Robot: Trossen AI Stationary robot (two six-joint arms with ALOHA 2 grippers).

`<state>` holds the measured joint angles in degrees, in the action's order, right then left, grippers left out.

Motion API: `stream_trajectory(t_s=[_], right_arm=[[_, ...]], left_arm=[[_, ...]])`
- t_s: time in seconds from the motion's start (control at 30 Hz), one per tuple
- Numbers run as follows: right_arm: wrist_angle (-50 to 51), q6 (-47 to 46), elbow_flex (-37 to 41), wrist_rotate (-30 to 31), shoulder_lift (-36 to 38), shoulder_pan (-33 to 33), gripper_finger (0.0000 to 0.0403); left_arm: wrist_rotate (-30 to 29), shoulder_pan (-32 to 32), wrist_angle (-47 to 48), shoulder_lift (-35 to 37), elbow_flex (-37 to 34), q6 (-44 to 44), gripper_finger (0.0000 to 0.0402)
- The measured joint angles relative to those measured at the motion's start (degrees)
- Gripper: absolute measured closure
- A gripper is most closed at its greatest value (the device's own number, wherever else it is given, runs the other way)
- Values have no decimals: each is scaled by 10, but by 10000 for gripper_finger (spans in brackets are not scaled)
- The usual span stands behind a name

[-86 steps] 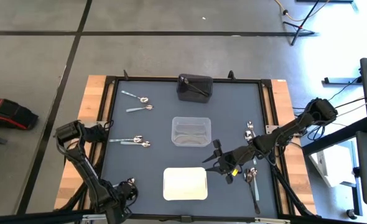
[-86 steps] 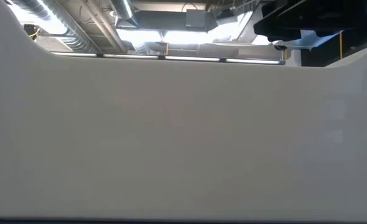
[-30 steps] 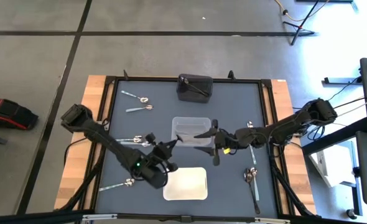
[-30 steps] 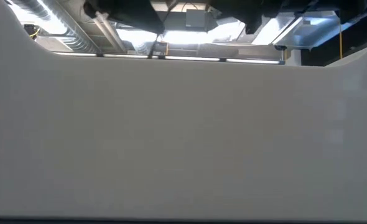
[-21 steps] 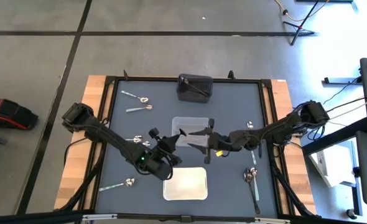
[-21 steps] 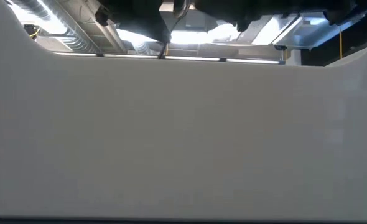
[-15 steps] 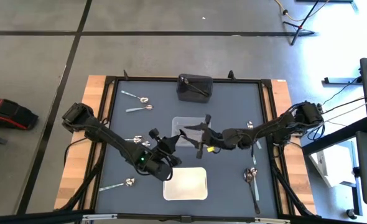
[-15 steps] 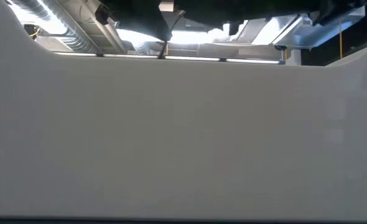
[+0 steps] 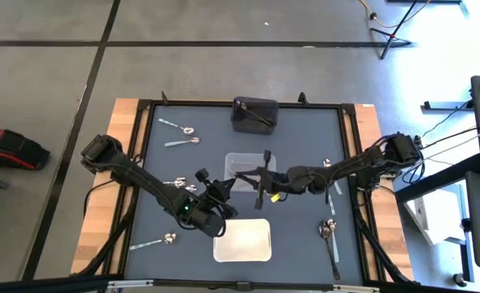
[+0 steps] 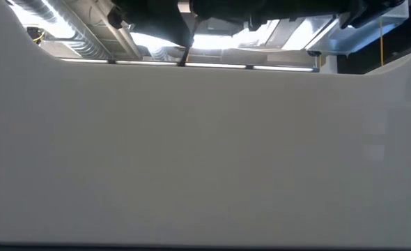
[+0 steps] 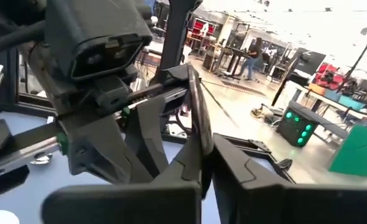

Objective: Sort silverware by color (type)
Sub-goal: Put the left black spoon into the black bin

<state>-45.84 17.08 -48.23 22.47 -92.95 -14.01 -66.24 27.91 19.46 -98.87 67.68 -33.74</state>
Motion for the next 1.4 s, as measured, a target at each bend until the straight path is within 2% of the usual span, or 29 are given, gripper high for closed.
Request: stream_trajectory(t_s=[0.13,0.3,0.47,0.57,0.67,0.8,1.0,1.13,1.4], right_arm=[[19,33,0,4,19,11,399],[81,84,-10,26,71,38,400],[278,89,-82,29,111,106,401],[410,89,-142,21,111,161,401],[502,89,-192,-5,107,226,401],[532,86,-210,-76,103,315,402],[526,53,-210,-207,77,416,402],[519,51,-210,-224,45,453,402],[551,39,-209,-234,-11,489,403]], left_arm=[[27,1,13,13,0,31,362],[52,14,68,60,1,21,308],[94,29,194,99,1,-56,275],[77,46,265,101,-10,-127,271],[58,61,281,102,-41,-200,273],[57,76,248,102,-90,-267,275],[50,85,105,102,-178,-288,275],[52,79,31,102,-220,-287,275],[68,76,11,102,-235,-287,276]])
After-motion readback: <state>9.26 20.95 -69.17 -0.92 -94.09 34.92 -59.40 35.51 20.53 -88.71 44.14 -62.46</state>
